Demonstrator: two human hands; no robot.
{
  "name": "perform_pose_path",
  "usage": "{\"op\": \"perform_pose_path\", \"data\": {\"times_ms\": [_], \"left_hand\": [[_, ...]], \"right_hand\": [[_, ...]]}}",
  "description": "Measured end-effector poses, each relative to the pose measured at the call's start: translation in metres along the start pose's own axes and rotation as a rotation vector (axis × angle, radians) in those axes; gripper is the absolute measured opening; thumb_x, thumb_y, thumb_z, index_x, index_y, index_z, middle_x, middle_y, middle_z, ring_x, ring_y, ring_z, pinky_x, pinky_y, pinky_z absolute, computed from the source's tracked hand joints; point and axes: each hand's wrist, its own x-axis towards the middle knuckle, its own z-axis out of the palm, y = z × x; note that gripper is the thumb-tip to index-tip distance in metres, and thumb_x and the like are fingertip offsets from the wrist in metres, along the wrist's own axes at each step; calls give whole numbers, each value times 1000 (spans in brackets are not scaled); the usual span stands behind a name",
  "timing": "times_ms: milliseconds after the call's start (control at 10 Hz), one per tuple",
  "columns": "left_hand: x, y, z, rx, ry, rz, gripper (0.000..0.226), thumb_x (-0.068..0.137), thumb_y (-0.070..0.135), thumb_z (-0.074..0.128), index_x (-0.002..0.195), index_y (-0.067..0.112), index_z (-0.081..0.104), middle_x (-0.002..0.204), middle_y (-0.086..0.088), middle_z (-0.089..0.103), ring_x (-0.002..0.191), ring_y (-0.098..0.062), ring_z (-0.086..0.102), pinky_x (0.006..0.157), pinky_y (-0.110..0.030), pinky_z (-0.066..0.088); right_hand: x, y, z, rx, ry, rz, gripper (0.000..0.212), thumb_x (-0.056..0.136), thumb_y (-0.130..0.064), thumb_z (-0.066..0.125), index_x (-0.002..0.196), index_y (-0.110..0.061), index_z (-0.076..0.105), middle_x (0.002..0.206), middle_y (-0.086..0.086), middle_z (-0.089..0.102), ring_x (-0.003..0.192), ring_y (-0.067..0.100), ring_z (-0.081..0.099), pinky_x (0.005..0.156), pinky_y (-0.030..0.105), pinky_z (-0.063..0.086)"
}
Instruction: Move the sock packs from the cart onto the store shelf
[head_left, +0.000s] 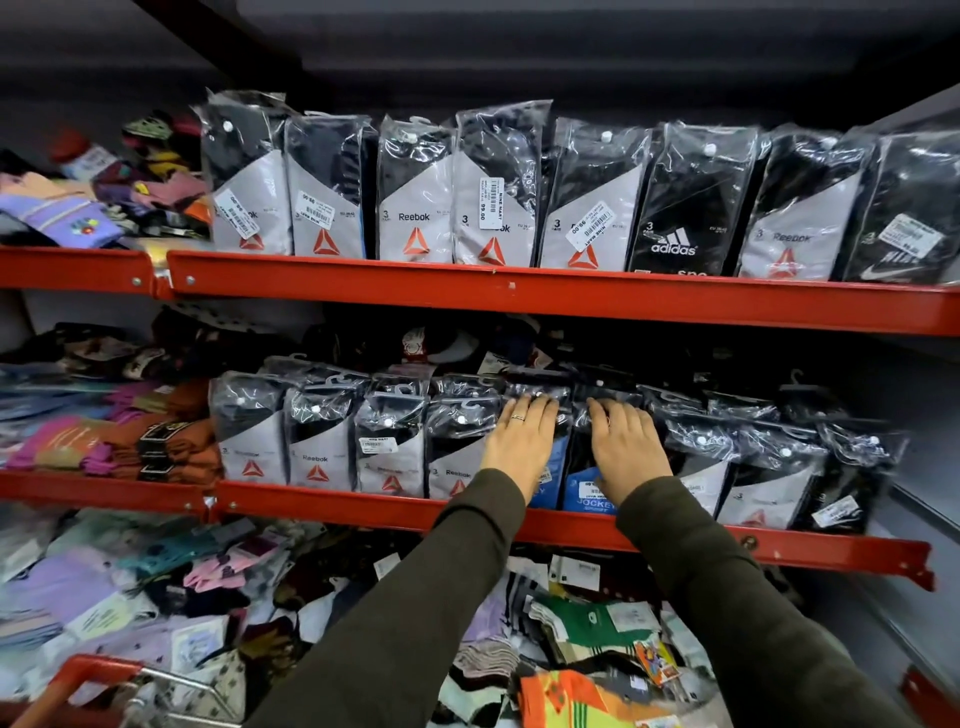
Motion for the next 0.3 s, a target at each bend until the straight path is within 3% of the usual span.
{"op": "perform_pose_path", "data": {"times_ms": [100, 300], "left_hand": [[0, 1, 0, 8, 10, -5, 98, 84, 14, 73, 156, 2, 7, 163, -14, 18, 152, -28, 16, 127, -39, 5], [-1, -3, -5, 135, 3, 33, 109, 81, 31, 78, 157, 6, 4, 166, -10, 12, 154, -28, 11, 123, -44, -9]], "right_hand": [[-2, 1, 0, 7, 11, -9, 76, 94, -16, 58, 155, -3, 14, 155, 16, 31, 146, 32, 27, 124, 44, 16], [-4, 3, -4, 5, -30, -2, 90, 92, -20, 62, 157, -2, 3, 162, 17, 19, 152, 33, 15, 126, 46, 6]]}}
